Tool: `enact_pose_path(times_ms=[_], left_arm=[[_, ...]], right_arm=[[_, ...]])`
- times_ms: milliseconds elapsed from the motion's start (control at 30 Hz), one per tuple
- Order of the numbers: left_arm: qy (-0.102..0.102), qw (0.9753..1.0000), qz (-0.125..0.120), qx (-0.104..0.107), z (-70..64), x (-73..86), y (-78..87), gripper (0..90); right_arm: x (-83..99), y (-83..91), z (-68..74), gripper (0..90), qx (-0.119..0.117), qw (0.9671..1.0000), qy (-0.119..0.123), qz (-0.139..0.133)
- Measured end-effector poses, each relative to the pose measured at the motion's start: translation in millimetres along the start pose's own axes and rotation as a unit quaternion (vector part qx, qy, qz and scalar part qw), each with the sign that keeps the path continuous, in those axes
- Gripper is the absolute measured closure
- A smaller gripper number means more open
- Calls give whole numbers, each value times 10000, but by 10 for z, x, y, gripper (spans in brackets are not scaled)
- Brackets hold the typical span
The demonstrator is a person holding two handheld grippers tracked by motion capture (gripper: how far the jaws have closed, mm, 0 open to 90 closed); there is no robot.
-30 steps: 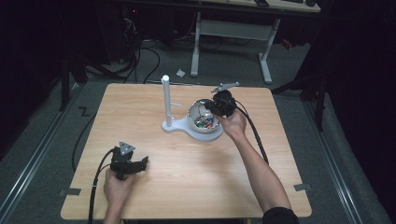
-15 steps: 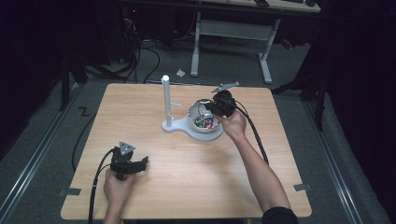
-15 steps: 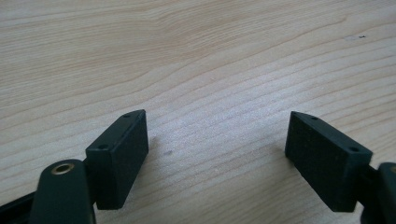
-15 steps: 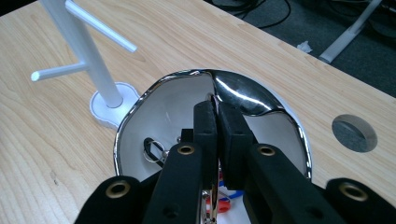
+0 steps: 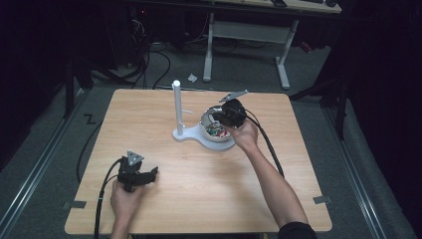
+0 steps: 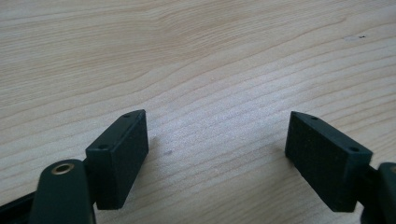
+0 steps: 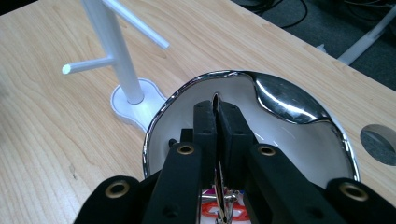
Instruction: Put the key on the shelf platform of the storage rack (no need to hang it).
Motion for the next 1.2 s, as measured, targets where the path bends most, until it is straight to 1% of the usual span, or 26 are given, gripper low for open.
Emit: enact_pose_path(times_ms=[33, 100, 133, 167, 233, 400, 433, 467, 500, 567, 667, 700, 733, 767, 800, 833, 867, 933, 967, 1033, 1067, 1133, 1167, 1200], left_arm=[[2, 10000, -8, -7, 0, -1, -1, 218], [1, 10000, -6, -6, 0, -1, -1, 218], [-1, 10000, -1, -5, 0, 0, 0, 218], [-1, 10000, -1, -5, 0, 0, 0, 218], [-1, 10000, -5, -5, 1, 0, -1, 218], [-3, 10000, 2, -4, 0, 0, 0, 218], [-5, 10000, -3, -10, 1, 0, -1, 218], [-5, 10000, -3, -10, 1, 0, -1, 218], [-4, 10000, -5, -14, 1, 0, -1, 218], [-3, 10000, -4, -10, 1, 0, -1, 218], [-4, 10000, -7, -18, 1, -1, -2, 218], [-5, 10000, -7, -19, 1, -1, -2, 218], [-5, 10000, -7, -19, 1, -1, -2, 218], [-5, 10000, -4, -19, 1, 0, -1, 218], [-5, 10000, -4, -19, 1, 0, -1, 218], [-5, 10000, -5, -19, 1, -1, -1, 219], [-5, 10000, -5, -19, 1, -1, -1, 218], [-3, 10000, -7, -17, 0, -1, -2, 218], [-4, 10000, -7, -17, 0, -1, -2, 218], [-4, 10000, -9, -17, 0, -1, -2, 218], [-4, 10000, -9, -17, 0, -1, -2, 218], [-3, 10000, -8, -17, 0, -1, -2, 218], [-4, 10000, -6, -16, 0, -1, -2, 218], [-4, 10000, -7, -17, 0, -1, -2, 218]], right_arm=[[8, -8, 14, 868, -53, 10000, 8, 7], [11, -14, 18, 868, -74, 10000, 24, 8], [27, -34, 33, 867, -121, 9999, 12, 57], [27, -34, 33, 867, -121, 9999, 12, 57], [66, -69, 46, 863, -166, 9997, 22, 159], [141, -123, 58, 819, -190, 9995, -88, 217], [162, -136, 60, 779, -182, 9995, -38, 260], [162, -136, 60, 779, -182, 9995, -38, 260], [171, -138, 59, 758, -196, 9994, -43, 268], [183, -133, 50, 707, -189, 9995, -98, 247], [206, -126, 40, 624, -261, 9992, -174, 245], [222, -115, 31, 567, -269, 9991, -218, 256], [222, -115, 31, 567, -269, 9991, -218, 256], [232, -104, 12, 523, -299, 9990, -242, 217], [232, -104, 12, 523, -299, 9990, -242, 217], [248, -78, 0, 491, -330, 9987, -341, 193], [248, -78, 0, 491, -330, 9987, -341, 193], [266, -19, -21, 462, -380, 9983, -441, 82], [275, 8, -21, 454, -395, 9979, -508, 58], [288, 62, -33, 446, -402, 9978, -522, -26], [288, 62, -33, 446, -402, 9978, -522, -26], [301, 152, -57, 441, -422, 9974, -561, -133], [301, 152, -57, 441, -422, 9974, -561, -133], [301, 188, -67, 444, -411, 9970, -620, -195]])
Point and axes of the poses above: each handheld gripper's, and its own axes: y roughly backward along the jaws, x roughly out of its underside, z roughly to its left, the point moved 9 cm from there along -y, roughly forward along the jaws
